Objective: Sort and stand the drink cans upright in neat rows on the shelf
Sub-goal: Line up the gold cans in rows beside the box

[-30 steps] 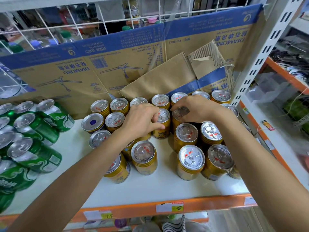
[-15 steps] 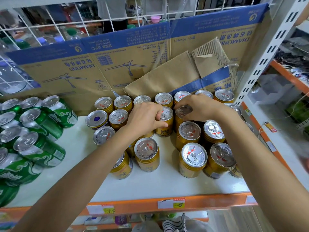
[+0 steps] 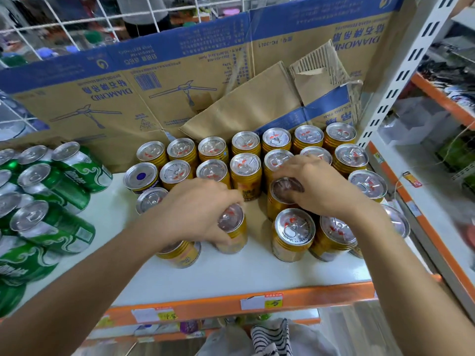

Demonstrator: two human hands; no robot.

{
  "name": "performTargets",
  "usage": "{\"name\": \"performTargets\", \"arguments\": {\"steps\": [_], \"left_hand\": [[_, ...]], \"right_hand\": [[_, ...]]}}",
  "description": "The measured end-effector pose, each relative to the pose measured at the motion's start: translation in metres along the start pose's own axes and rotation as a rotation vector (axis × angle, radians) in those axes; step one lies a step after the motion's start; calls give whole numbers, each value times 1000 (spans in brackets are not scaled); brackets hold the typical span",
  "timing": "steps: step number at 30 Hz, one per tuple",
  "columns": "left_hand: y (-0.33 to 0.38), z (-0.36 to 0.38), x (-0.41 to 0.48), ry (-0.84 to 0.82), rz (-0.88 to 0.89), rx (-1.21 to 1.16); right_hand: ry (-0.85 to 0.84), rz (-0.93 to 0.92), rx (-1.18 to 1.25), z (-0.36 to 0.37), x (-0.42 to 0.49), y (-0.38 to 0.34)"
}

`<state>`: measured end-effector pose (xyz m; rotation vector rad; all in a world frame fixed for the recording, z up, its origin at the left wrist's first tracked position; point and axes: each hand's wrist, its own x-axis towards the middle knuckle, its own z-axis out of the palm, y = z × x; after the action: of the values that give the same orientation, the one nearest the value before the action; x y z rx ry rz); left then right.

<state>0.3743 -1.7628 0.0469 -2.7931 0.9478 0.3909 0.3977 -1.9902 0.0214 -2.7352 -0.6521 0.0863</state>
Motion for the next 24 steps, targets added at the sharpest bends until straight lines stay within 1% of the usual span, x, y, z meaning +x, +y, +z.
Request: {"name": "performTargets", "arguments": {"steps": [4, 8, 20, 24], "left_hand": [[9, 7, 20, 68, -4, -92], [11, 10, 33, 172, -62, -215], [4, 27, 37, 237, 45, -388], [7, 30, 38, 260, 13, -401]], "right_hand": [[-37, -7, -28, -2, 0, 0], [-61, -5, -39, -4, 1, 0], [-92, 16, -42, -6, 1, -2], [-90, 13, -47, -6, 1, -2]]}}
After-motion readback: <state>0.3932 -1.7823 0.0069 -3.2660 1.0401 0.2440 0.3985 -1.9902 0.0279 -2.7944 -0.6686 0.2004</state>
